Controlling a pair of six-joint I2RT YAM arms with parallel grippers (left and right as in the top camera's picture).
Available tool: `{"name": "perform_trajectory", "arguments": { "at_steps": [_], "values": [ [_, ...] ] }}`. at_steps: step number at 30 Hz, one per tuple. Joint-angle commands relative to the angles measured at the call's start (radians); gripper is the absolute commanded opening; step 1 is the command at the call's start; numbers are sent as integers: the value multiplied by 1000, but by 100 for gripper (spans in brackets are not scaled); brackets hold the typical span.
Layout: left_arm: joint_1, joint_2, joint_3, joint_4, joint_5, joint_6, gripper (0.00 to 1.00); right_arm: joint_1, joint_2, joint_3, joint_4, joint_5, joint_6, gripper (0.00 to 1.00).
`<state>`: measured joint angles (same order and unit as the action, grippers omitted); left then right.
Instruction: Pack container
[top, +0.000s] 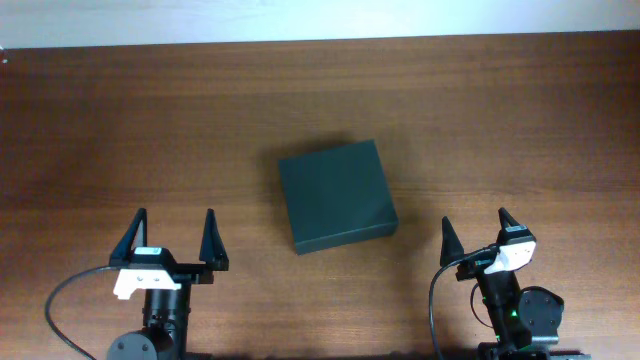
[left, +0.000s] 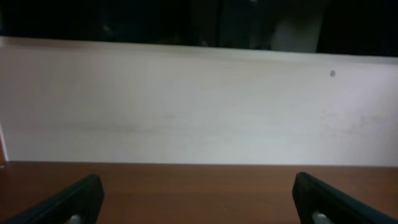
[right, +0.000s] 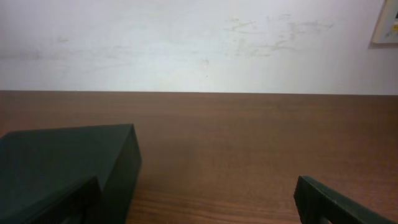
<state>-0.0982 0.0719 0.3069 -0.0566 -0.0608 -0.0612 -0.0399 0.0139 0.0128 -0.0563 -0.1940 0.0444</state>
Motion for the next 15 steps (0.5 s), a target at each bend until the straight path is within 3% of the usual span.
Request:
{"name": "perform_trajectory", "arguments": {
  "at_steps": [1, 15],
  "values": [
    [18, -46, -50, 28, -8, 1, 99, -5, -11, -7, -3, -12, -4, 99],
    [49, -67, -194, 254, -8, 1, 99, -5, -10, -7, -3, -12, -3, 99]
  ]
}}
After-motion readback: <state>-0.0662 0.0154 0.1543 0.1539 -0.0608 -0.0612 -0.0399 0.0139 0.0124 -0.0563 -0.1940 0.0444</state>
